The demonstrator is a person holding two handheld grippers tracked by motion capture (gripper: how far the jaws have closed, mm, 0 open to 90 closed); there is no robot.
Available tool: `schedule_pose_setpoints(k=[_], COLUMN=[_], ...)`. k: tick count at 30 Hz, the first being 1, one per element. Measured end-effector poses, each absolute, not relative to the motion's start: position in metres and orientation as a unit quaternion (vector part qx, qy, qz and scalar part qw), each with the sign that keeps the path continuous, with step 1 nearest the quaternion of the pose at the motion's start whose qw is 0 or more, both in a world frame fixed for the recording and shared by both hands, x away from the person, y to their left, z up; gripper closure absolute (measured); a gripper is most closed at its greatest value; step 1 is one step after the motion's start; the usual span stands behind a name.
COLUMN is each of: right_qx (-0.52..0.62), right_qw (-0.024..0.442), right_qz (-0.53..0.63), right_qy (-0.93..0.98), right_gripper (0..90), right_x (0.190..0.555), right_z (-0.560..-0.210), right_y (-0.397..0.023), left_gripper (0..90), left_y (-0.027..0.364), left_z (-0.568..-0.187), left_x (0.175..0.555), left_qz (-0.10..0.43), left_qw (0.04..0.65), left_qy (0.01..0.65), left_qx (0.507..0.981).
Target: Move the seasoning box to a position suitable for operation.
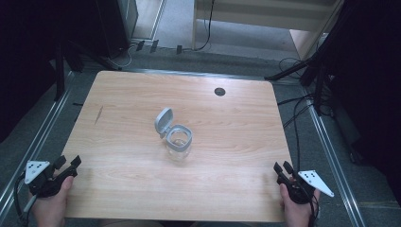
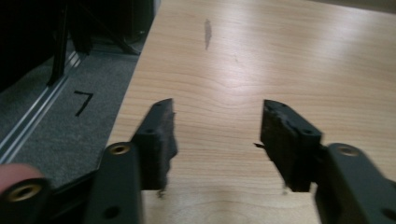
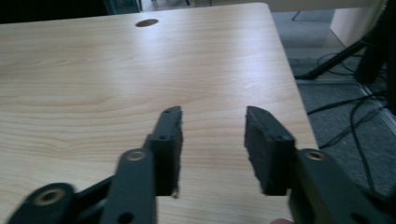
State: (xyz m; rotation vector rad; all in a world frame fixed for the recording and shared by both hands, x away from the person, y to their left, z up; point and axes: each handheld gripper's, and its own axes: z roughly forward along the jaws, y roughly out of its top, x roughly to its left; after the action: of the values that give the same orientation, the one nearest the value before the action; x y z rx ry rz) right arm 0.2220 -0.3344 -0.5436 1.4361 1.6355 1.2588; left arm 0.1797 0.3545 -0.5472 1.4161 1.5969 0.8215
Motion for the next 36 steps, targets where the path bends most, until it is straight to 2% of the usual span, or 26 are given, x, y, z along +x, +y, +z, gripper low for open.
schedule_pose_setpoints(k=[3,6,10,13,14,25,36], right_qx=[0.532,0.527,0.502,0.483,0.468,0.423,0.396], right_qw=[0.279,0.253,0.231,0.221,0.21,0.165,0.141], right_qz=[0.498,0.515,0.523,0.524,0.529,0.549,0.547], right_qy=[0.625,0.627,0.649,0.666,0.676,0.702,0.724], right_gripper=[72.4,78.1,90.0,90.0,90.0,90.0,90.0], right_x=[0.226,0.232,0.241,0.246,0.253,0.304,0.336], right_z=[-0.539,-0.533,-0.526,-0.523,-0.521,-0.515,-0.517], right_y=[-0.325,-0.307,-0.273,-0.254,-0.235,-0.148,-0.109], left_gripper=[66.8,78.4,82.6,88.1,89.9,90.0,90.0], left_y=[0.345,0.312,0.273,0.255,0.237,0.164,0.14], left_z=[-0.545,-0.538,-0.532,-0.531,-0.529,-0.513,-0.514], left_x=[0.184,0.196,0.206,0.211,0.216,0.241,0.258], left_qz=[0.307,0.288,0.264,0.249,0.234,0.197,0.184], left_qw=[0.423,0.434,0.457,0.467,0.474,0.495,0.491], left_qy=[0.634,0.604,0.569,0.555,0.54,0.499,0.514], left_qx=[0.57,0.603,0.63,0.642,0.655,0.683,0.679])
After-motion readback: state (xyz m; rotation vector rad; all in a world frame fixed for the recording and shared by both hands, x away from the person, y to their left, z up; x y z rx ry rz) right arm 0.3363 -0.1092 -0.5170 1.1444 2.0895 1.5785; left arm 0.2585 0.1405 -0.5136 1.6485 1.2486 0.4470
